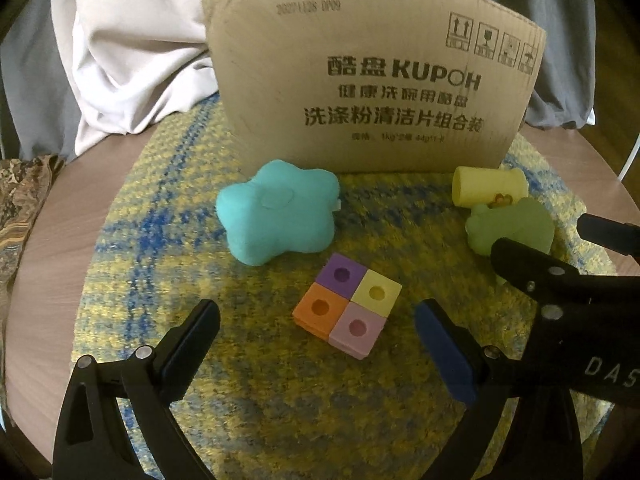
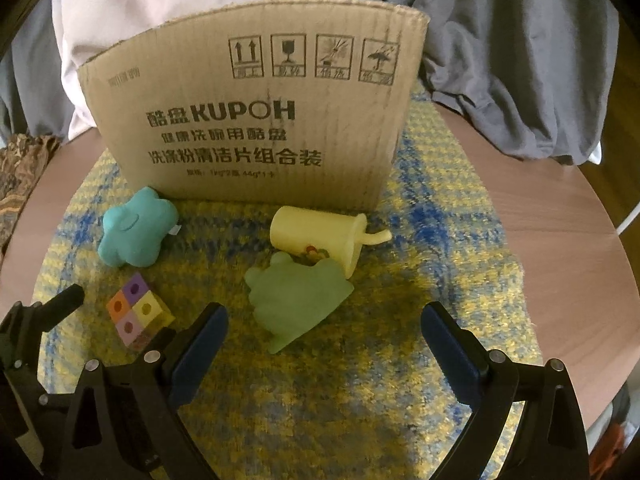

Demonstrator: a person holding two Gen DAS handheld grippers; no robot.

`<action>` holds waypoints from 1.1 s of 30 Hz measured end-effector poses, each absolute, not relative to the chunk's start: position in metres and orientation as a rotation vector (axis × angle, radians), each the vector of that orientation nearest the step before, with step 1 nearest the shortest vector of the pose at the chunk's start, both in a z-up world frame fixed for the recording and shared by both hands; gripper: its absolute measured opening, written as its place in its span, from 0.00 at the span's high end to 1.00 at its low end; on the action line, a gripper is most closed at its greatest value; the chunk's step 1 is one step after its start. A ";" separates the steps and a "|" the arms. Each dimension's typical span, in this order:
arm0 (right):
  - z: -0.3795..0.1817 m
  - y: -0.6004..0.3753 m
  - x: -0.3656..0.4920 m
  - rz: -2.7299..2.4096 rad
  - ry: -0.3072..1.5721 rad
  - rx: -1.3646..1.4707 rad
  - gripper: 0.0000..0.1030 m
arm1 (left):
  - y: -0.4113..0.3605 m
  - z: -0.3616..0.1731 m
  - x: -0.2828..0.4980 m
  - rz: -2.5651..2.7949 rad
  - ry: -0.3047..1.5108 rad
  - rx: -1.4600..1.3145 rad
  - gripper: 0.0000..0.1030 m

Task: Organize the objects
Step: 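Grasp the block cube with left gripper while right gripper grasps green frog, then carry block cube with left gripper while right gripper carries green frog over box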

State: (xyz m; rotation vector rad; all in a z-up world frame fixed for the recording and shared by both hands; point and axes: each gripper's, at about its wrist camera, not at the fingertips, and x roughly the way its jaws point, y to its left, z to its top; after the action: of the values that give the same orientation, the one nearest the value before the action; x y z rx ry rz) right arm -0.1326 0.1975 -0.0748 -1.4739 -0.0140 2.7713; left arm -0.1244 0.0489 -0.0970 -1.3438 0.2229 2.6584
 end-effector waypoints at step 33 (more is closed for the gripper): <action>-0.083 0.208 -0.127 2.800 0.098 -1.495 0.50 | 0.060 -0.083 -0.117 2.647 0.252 -1.291 0.49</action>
State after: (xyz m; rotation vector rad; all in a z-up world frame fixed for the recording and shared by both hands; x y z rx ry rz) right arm -0.1273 0.2077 -0.0829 -1.4948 0.0977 2.7997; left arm -0.1172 0.0603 -0.0828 -1.2911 0.2523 2.6467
